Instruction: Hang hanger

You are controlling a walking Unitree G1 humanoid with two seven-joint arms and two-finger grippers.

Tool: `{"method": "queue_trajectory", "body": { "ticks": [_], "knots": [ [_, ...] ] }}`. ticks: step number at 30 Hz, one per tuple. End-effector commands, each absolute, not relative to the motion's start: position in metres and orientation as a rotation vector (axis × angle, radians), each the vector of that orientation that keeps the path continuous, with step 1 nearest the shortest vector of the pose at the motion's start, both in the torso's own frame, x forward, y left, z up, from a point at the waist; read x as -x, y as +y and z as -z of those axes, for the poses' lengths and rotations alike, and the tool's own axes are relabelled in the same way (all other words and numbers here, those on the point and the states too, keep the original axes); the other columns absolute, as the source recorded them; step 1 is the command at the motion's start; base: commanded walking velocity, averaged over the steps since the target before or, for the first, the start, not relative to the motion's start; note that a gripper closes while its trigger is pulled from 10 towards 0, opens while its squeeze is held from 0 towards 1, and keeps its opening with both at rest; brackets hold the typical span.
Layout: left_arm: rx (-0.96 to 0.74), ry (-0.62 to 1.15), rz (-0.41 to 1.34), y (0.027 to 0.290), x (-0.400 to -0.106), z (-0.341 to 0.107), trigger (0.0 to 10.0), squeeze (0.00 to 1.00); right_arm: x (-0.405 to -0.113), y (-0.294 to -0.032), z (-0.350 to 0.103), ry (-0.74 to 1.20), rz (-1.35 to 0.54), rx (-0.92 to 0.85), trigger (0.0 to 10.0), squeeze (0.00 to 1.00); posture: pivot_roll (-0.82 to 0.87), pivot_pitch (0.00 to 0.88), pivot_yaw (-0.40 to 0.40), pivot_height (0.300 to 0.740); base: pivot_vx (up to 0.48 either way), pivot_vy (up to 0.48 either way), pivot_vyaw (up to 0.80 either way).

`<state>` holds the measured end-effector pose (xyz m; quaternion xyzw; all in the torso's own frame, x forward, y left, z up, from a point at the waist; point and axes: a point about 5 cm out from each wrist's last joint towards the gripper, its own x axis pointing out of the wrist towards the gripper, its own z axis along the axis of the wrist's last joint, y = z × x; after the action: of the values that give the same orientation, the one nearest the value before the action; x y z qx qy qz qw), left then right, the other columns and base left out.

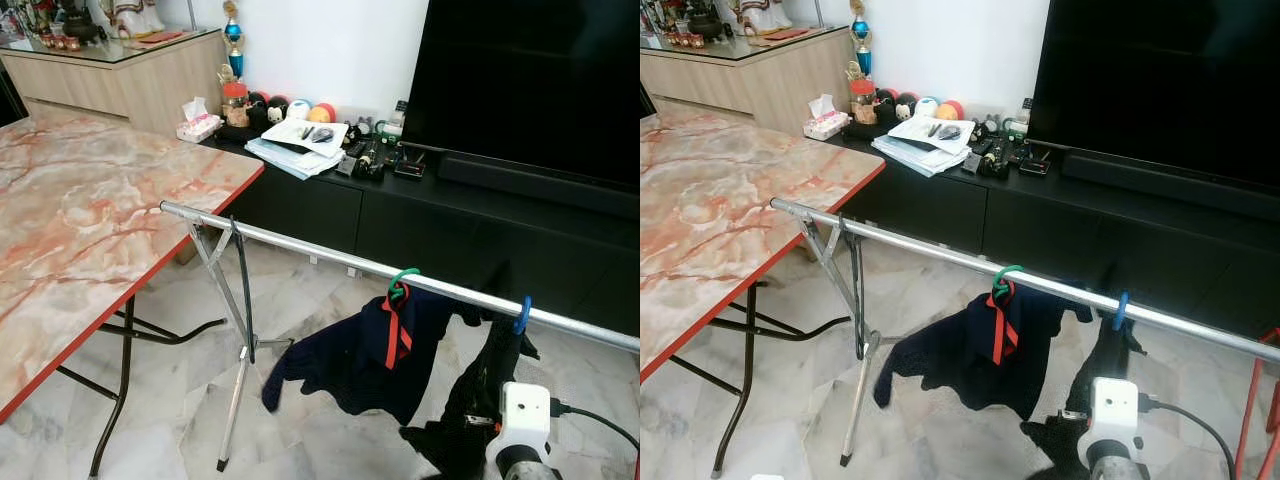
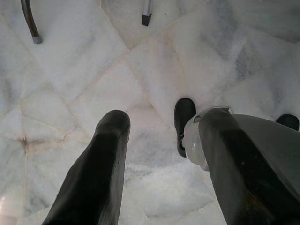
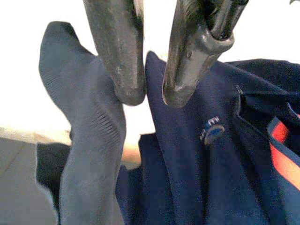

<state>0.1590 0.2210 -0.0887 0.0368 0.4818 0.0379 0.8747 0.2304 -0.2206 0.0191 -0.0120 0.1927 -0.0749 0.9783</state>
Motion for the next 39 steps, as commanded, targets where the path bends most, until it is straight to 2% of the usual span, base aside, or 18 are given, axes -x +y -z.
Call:
{"method": "queue_trajectory", "body": {
  "ticks": [1,5,10,12,19,27,30,31,33,34,39],
  "knots": [
    [-0.071,1.026,-0.074,0.221,-0.155,0.091,10.0,0.00,-0.228,-0.224,-0.014,0.423,0.180,0.028,10.0,0.00,0.09,0.014,0.003,0.740,0.000,0.000,0.00],
    [-0.070,1.026,-0.074,0.221,-0.155,0.091,10.0,0.00,-0.225,-0.235,-0.008,0.469,0.253,0.066,10.0,0.00,0.09,0.014,0.002,0.740,0.000,0.000,0.00],
    [-0.073,1.026,-0.075,0.221,-0.155,0.091,10.0,0.00,-0.227,-0.237,-0.020,0.384,0.292,0.038,10.0,0.00,0.09,0.016,0.002,0.740,0.000,0.000,0.00],
    [-0.075,1.027,-0.074,0.221,-0.154,0.091,10.0,0.00,-0.230,-0.235,-0.025,0.334,0.281,0.013,10.0,1.00,0.09,0.016,0.003,0.740,0.000,0.000,0.00],
    [-0.077,1.027,-0.073,0.221,-0.155,0.091,10.0,0.00,-0.242,-0.228,-0.050,0.168,0.258,-0.016,10.0,1.00,0.09,0.015,0.003,0.740,0.000,0.000,0.00],
    [-0.078,1.028,-0.073,0.221,-0.155,0.091,10.0,0.00,-0.240,-0.240,-0.060,0.107,0.320,0.006,10.0,1.00,0.09,0.015,0.001,0.740,0.000,0.000,0.00],
    [-0.077,1.030,-0.070,0.221,-0.155,0.091,10.0,0.00,-0.236,-0.247,-0.052,0.173,0.393,0.051,10.0,0.99,0.09,0.015,0.000,0.740,0.000,0.000,0.00],
    [-0.077,1.030,-0.070,0.221,-0.155,0.091,10.0,0.00,-0.235,-0.245,-0.047,0.212,0.381,0.061,10.0,0.60,0.09,0.016,0.001,0.740,0.000,0.000,0.00],
    [-0.077,1.030,-0.070,0.221,-0.154,0.091,10.0,0.00,-0.233,-0.243,-0.041,0.255,0.366,0.072,10.0,0.60,0.09,0.016,0.001,0.740,0.000,0.000,0.00],
    [-0.077,1.030,-0.070,0.221,-0.154,0.091,10.0,0.00,-0.233,-0.241,-0.037,0.274,0.351,0.069,10.0,0.00,0.09,0.016,0.001,0.740,0.000,0.000,0.00],
    [-0.076,1.030,-0.072,0.221,-0.154,0.091,10.0,0.00,-0.226,-0.228,-0.009,0.448,0.268,0.094,10.0,0.00,0.10,0.016,0.000,0.740,0.000,0.000,0.00]
  ]
}}
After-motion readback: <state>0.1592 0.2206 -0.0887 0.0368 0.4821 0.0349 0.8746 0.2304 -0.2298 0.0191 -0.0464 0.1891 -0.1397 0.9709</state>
